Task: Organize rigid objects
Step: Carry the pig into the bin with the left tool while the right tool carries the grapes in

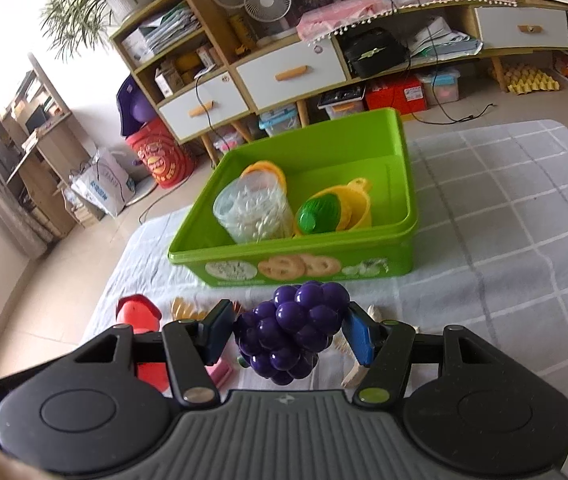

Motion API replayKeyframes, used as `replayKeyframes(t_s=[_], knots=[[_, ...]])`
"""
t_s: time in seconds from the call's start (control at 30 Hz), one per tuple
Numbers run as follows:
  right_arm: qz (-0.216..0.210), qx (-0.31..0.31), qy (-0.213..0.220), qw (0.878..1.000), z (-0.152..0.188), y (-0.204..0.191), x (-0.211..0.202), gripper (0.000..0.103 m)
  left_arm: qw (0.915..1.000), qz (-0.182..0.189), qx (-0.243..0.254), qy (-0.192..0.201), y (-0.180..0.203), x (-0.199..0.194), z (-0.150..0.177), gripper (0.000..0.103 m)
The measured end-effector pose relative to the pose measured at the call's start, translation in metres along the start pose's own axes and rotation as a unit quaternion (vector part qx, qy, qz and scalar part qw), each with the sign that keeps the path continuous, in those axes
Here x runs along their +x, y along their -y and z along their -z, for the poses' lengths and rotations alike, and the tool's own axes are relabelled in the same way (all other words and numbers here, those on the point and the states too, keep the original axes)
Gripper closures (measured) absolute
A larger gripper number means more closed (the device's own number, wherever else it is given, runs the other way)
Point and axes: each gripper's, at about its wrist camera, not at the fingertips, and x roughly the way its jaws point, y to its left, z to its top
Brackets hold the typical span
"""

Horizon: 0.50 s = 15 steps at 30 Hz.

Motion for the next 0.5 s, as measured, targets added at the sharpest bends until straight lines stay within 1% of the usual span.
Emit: replayKeyframes(t_s=[0.13,0.23,0.37,0.5], knots=[[0.002,0.013,0.012,1.0,-0.011,0.008,-0.004,0.067,0.9999,0.007,0.0,0.01,0.009,0.001,-0.008,0.043],[0.001,0.028,0.021,0.999,-0.022,0.014,-0.004,0.067,0.9997,0.01,0.014,0.017,0.017,0.005,-0.02,0.043],[0.0,0.033,0.034,0.999,-0.036,0.018,-0.004,0.067,0.9977,-0.01,0.058,0.034,0.026,0.015,-0.038,0.043],[-0.001,0.034,0.048,0.998,-0.048,0.021,-0.001,0.067,0.9945,-0.025,0.097,0.028,0.033,0.037,-0.06,0.043]])
